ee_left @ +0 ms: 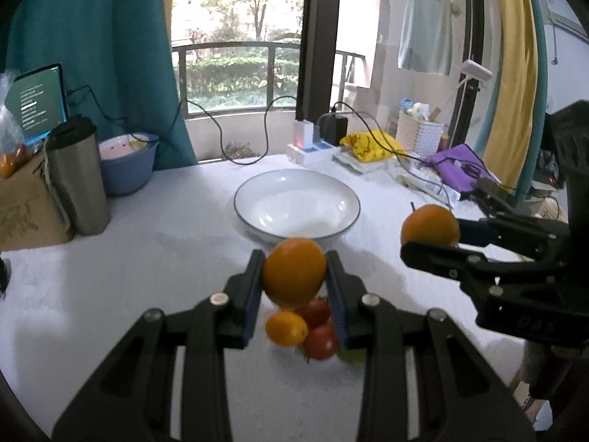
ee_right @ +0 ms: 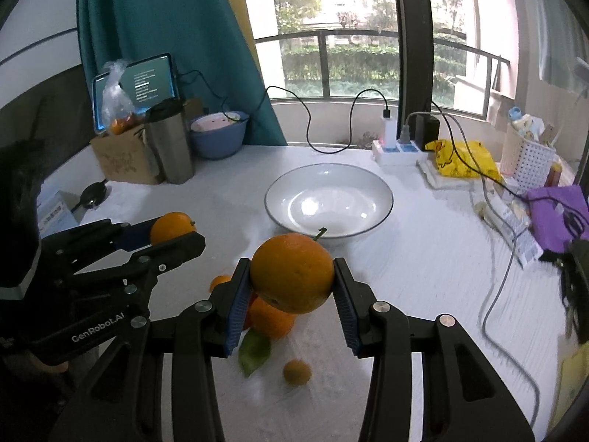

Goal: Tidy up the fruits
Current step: 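Carry the held oranges with both tools over the white plate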

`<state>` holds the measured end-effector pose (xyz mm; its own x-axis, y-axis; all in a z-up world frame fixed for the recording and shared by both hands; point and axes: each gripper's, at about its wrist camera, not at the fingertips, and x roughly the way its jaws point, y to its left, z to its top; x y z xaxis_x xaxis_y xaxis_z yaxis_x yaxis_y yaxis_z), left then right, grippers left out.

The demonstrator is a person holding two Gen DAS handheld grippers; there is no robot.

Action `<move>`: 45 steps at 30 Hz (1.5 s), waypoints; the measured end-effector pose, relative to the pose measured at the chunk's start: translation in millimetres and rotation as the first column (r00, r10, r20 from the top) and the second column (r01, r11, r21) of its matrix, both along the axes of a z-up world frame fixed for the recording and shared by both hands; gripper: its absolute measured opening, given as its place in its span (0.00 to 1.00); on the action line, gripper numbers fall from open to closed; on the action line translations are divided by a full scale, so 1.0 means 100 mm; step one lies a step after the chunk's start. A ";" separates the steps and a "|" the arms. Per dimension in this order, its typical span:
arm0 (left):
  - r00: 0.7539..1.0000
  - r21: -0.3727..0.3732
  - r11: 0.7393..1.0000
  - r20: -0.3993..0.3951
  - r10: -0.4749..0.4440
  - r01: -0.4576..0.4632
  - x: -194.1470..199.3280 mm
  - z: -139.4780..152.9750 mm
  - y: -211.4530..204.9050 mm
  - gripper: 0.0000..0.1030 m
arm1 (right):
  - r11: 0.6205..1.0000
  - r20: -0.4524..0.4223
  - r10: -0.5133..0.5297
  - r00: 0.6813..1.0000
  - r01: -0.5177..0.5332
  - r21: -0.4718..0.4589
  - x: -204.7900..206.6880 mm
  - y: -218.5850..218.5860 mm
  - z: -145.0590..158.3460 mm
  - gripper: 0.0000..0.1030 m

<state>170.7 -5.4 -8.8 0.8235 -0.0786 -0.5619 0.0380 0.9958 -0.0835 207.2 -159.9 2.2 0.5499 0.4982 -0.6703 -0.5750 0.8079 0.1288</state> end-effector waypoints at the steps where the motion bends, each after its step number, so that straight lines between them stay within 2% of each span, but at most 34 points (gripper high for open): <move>1: 1.000 -0.001 1.000 0.002 -0.003 0.003 0.04 0.01 0.00 0.33 | 1.000 0.002 0.000 1.000 0.000 -0.002 0.04 0.00 0.01 0.45; 12: 1.000 -0.027 1.000 0.018 -0.009 0.010 0.51 0.05 0.08 0.33 | 1.000 0.018 -0.023 1.000 0.024 -0.014 0.52 0.04 0.02 0.45; 16: 1.000 0.003 1.000 0.028 -0.001 0.001 0.69 0.04 0.12 0.33 | 0.999 0.022 -0.031 0.999 0.031 -0.017 0.71 0.07 0.02 0.45; 31: 0.999 -0.043 0.999 -0.042 -0.024 0.023 1.35 -0.18 0.29 0.33 | 0.999 0.008 -0.020 1.000 0.020 -0.034 1.31 0.27 -0.16 0.45; 38: 0.996 -0.065 0.997 -0.083 -0.037 0.032 1.66 -0.28 0.34 0.33 | 0.999 -0.041 0.000 0.999 -0.002 -0.044 1.69 0.42 -0.37 0.45; 45: 0.986 -0.076 0.997 -0.160 -0.042 0.030 1.93 -0.43 0.37 0.34 | 0.999 -0.106 0.003 0.994 -0.008 -0.041 1.96 0.51 -0.62 0.45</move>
